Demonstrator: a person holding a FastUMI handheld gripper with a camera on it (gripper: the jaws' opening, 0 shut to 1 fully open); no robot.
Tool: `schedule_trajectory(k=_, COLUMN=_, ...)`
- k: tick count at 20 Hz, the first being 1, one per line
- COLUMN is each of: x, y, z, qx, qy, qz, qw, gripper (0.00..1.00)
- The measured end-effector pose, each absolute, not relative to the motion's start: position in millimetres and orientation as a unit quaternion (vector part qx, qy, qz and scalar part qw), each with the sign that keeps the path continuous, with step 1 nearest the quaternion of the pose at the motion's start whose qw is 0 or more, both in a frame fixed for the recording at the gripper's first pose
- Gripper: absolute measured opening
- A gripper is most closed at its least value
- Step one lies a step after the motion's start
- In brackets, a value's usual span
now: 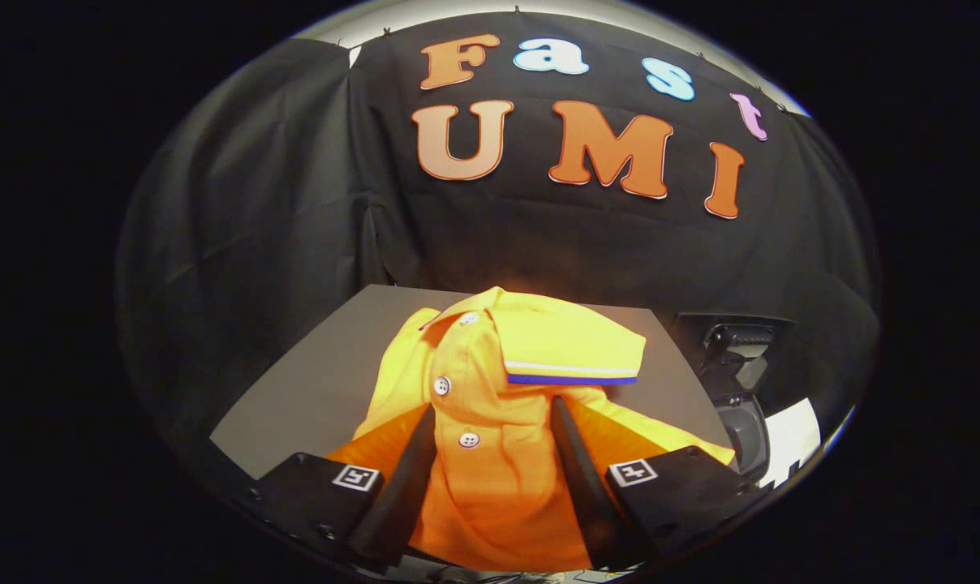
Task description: Put the clothes into the washing machine and then close the washing machine lid.
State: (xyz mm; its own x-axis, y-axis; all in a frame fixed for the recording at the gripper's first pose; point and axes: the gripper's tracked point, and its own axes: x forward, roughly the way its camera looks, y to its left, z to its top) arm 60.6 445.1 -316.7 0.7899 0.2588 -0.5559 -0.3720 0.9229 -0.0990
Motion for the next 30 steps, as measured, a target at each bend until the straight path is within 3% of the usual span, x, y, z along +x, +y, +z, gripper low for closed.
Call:
schedule_trajectory(k=6, x=68.2, y=435.8, z=-316.3, qx=-0.116, qy=0.257, qz=0.173, qw=0.944, gripper=0.36)
schedule_trajectory(k=10, x=66.6, y=436.3, z=-306.4, qx=-0.112, qy=0.242, qz=0.189, qw=0.945, gripper=0.19)
schedule_trajectory(k=23, x=53.2, y=413.8, z=-216.5, qx=-0.032, qy=0.136, qz=0.244, qw=0.960, gripper=0.17)
schedule_trajectory(k=30, x=58.4, y=347.1, z=-150.2, qx=0.005, qy=0.080, qz=0.262, qw=0.962, gripper=0.17)
